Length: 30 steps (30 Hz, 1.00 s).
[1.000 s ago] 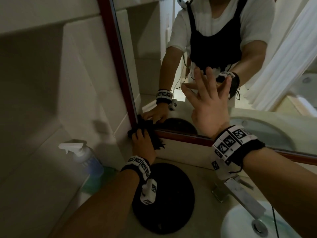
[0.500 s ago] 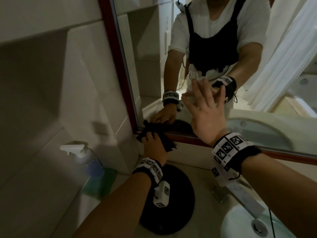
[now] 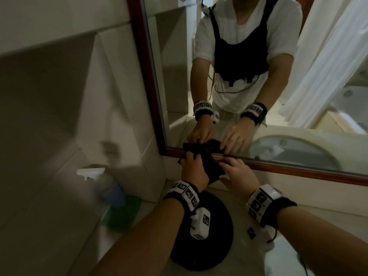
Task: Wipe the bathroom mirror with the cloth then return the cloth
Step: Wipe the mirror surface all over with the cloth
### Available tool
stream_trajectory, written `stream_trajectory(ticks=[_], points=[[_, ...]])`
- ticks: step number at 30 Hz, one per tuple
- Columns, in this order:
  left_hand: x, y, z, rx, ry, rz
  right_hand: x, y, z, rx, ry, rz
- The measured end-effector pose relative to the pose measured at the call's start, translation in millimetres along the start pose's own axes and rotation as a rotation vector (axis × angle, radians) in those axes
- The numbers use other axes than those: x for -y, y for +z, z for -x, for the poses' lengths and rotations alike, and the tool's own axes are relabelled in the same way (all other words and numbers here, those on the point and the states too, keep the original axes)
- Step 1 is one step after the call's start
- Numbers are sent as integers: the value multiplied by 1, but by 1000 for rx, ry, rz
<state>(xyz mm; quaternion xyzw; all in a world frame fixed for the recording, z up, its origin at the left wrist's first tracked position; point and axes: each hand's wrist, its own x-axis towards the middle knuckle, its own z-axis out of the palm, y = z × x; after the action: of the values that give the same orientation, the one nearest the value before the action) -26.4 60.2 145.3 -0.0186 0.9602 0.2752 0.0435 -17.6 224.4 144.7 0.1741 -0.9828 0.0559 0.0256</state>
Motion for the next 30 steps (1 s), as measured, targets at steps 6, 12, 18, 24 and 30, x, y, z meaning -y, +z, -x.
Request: stream_trajectory(ticks=[6,12,18,24,30], points=[[12,-8,7,15,45,164,18,-5,-14,9,216,-383],[15,-20,22,-14,180,236,39,-18,-21,23,237,-556],[25,-37,27,-154,357,261,41,-17,-30,-5,302,-832],[23,-53,24,-231,475,221,39,-30,-28,121,338,-1171],[25,-54,24,-227,449,270,41,-34,-30,-42,362,-1205]])
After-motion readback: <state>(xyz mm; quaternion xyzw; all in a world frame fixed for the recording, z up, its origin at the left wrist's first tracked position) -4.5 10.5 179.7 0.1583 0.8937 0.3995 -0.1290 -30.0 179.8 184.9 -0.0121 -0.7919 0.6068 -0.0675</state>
